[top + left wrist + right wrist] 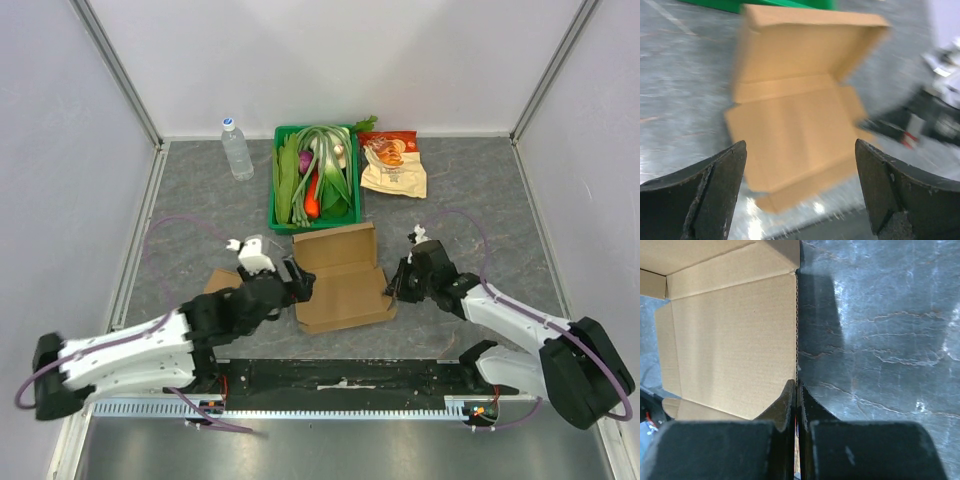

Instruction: Fold the paper box

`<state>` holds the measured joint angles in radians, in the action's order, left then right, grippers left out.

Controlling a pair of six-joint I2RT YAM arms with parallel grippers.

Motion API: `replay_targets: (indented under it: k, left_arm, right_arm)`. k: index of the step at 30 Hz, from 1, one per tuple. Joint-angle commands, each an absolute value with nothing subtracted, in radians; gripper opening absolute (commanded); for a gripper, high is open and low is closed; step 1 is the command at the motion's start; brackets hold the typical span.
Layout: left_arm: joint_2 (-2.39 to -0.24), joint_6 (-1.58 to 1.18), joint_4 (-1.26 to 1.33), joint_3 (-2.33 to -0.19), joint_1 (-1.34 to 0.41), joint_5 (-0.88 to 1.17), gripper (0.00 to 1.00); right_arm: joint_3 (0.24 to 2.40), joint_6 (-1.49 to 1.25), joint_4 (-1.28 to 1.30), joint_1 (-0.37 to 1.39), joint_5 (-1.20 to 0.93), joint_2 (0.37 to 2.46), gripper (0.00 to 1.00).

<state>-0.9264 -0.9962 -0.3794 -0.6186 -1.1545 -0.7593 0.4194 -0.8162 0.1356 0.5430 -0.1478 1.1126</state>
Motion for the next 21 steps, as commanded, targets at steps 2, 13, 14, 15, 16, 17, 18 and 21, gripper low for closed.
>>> replay_targets:
  k: [2,13,14,15,16,17,18,21]
  left_arm:
    - [-0.658,-0.778,-0.370,-0.606,-1.160,-0.120,0.94]
    - [-1.347,-0.064,-0.654,-1.071,-1.538,-0.369,1.00]
    - [-1.370,-0.037,-0.637,-1.071,-1.554,-0.406,1.00]
    - [-1.425,-0.020,-0.623,-1.074,-1.558,-0.428,1.00]
    - [-1.449,-0.008,-0.621,-1.087,-1.562,-0.455,1.00]
    - [-1.471,-0.006,-0.620,-1.094,-1.572,-0.503,1.00]
    - [-1.489,-0.002,-0.591,-1.094,-1.580,-0.518,1.00]
    - [-1.563,0.031,-0.563,-1.095,-1.589,-0.624,0.95]
  right_arm:
    - [0.532,-0.828,0.278,0.515,-0.308,1.204,0.00]
    - [0.653,-0.767,0.434,0.486,-0.419,1.252,0.00]
    - [0.658,-0.765,0.445,0.485,-0.420,1.249,0.00]
    - [0.660,-0.765,0.457,0.486,-0.425,1.247,0.00]
    - [0.661,-0.767,0.459,0.480,-0.434,1.249,0.00]
    - [0.661,-0.765,0.463,0.479,-0.436,1.244,0.00]
    - [0.660,-0.767,0.469,0.476,-0.437,1.243,0.00]
    - [0.650,-0.779,0.472,0.476,-0.443,1.230,0.00]
